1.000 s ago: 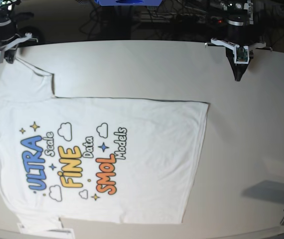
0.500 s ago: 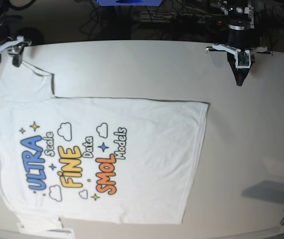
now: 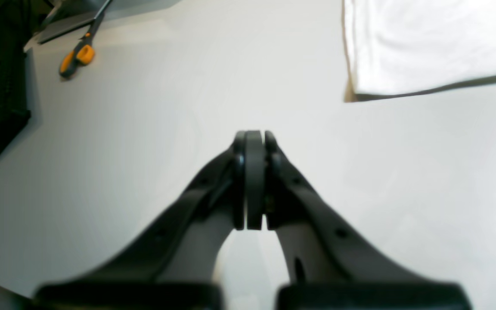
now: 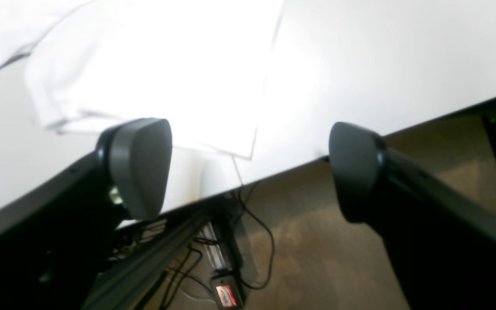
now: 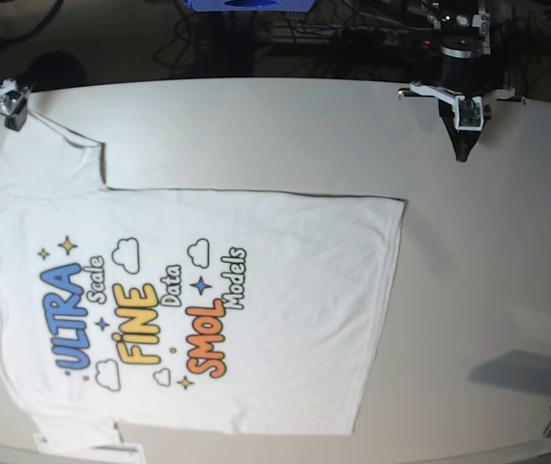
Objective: Fold the T-shirt properly
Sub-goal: 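Grasp the shoulder edge of the T-shirt with the right gripper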
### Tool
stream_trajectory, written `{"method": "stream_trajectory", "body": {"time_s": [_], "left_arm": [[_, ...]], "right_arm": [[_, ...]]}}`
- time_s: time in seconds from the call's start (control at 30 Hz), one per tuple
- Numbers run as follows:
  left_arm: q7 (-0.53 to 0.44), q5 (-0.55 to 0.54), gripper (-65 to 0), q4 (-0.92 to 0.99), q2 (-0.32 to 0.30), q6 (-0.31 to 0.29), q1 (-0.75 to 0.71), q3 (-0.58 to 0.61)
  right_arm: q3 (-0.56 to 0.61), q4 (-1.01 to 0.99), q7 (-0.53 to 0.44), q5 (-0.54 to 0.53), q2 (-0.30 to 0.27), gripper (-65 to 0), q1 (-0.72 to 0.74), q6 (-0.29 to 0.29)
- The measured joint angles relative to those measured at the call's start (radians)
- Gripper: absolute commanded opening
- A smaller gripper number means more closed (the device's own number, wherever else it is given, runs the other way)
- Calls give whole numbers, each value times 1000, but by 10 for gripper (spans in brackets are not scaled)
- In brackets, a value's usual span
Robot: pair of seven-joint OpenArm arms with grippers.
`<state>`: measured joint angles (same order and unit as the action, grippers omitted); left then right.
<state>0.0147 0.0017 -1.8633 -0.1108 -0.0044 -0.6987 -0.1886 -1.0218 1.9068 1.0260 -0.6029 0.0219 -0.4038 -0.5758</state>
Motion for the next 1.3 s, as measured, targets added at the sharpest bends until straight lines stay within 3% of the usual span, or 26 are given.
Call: {"method": "stream_trajectory", "body": {"time_s": [0.1, 0.23, 0.57, 0.97, 1.03, 1.2, 1.3], "left_arm": [[0, 0, -648, 0, -1, 0, 0, 0], [0, 0, -648, 0, 0, 0, 0, 0], [0, 0, -648, 0, 0, 1, -3, 0], [0, 0, -648, 0, 0, 0, -2, 0], [0, 0, -648, 0, 0, 0, -2, 0], [0, 0, -648, 0, 0, 0, -2, 0], [0, 0, -648, 0, 0, 0, -2, 0]], "right_arm": [[-2, -19, 30, 1, 0, -96, 19, 0], [-3, -55, 68, 2, -1, -96, 55, -77], [-6, -200, 56, -7, -14, -96, 94, -91], [-1, -203, 56, -15, -13, -97, 93, -97], [-1, -203, 57, -15, -13, -99, 92, -119], [3, -203, 60, -16, -13, -186, 90, -120], [12, -203, 61, -14, -13, -202, 89, -120]]}}
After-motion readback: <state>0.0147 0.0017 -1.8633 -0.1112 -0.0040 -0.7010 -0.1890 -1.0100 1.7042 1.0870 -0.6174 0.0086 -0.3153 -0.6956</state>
